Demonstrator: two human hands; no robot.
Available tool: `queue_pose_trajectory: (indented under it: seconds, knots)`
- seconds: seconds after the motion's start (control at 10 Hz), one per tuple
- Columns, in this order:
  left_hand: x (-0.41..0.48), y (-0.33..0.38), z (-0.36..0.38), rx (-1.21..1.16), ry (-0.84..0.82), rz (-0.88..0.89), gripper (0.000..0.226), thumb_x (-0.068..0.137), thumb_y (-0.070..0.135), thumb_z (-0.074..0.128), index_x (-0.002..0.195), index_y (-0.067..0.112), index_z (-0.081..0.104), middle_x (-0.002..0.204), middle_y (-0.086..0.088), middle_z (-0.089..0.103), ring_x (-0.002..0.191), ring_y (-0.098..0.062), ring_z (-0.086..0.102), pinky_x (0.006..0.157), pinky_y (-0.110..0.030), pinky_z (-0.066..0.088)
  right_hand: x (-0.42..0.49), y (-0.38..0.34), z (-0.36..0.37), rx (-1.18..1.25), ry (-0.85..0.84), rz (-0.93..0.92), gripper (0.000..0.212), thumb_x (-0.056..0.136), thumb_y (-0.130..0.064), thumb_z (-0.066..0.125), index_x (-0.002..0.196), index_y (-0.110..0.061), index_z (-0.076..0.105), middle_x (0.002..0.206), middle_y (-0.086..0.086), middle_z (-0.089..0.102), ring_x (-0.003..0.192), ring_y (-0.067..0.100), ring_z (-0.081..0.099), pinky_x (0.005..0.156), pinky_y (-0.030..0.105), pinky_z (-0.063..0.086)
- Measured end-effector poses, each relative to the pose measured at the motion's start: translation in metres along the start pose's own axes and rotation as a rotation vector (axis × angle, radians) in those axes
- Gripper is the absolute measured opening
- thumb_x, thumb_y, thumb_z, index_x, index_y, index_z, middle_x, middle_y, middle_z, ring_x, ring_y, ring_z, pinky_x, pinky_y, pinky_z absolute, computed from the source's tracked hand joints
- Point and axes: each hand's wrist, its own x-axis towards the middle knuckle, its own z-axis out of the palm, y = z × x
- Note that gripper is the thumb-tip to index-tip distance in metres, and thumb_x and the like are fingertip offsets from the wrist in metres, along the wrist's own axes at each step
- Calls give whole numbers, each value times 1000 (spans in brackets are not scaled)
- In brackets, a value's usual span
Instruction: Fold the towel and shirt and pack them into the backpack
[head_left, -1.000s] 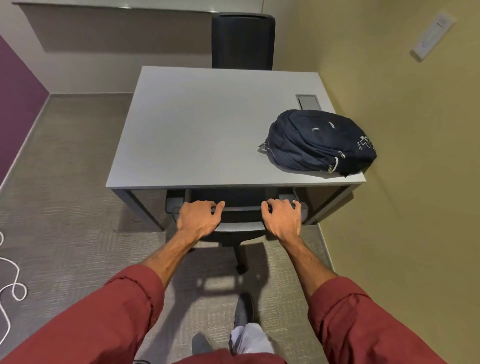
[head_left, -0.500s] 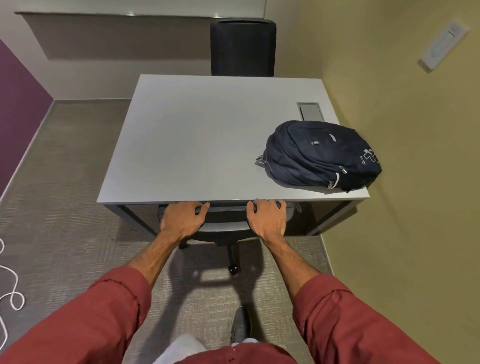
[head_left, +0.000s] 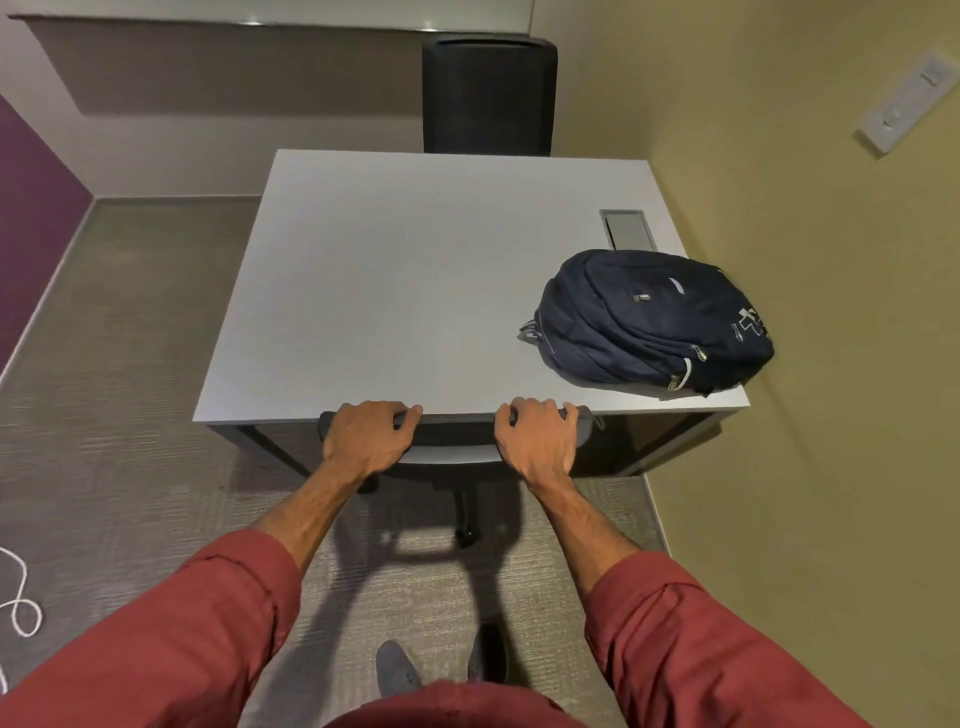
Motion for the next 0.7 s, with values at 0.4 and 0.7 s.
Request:
queue_pose_trajectory:
  seconds: [0.4, 0.7]
  knots:
    - [4, -6, 4, -23, -104, 10, 92, 103, 77, 0, 130, 28, 73, 93, 0, 76, 84, -19, 65, 109, -52, 48, 2, 0, 1, -15, -26, -26, 56, 102, -52, 29, 97, -22, 76, 94, -3, 75, 95, 20, 66, 111, 54, 32]
    - [5, -8, -7, -45, -178, 75, 95, 103, 76, -7, 163, 23, 43, 172, -5, 36, 164, -25, 19, 134, -54, 8, 10, -2, -12, 0, -142, -59, 67, 107, -60, 23, 126, -19, 72, 122, 5, 75, 120, 25, 66, 121, 62, 24]
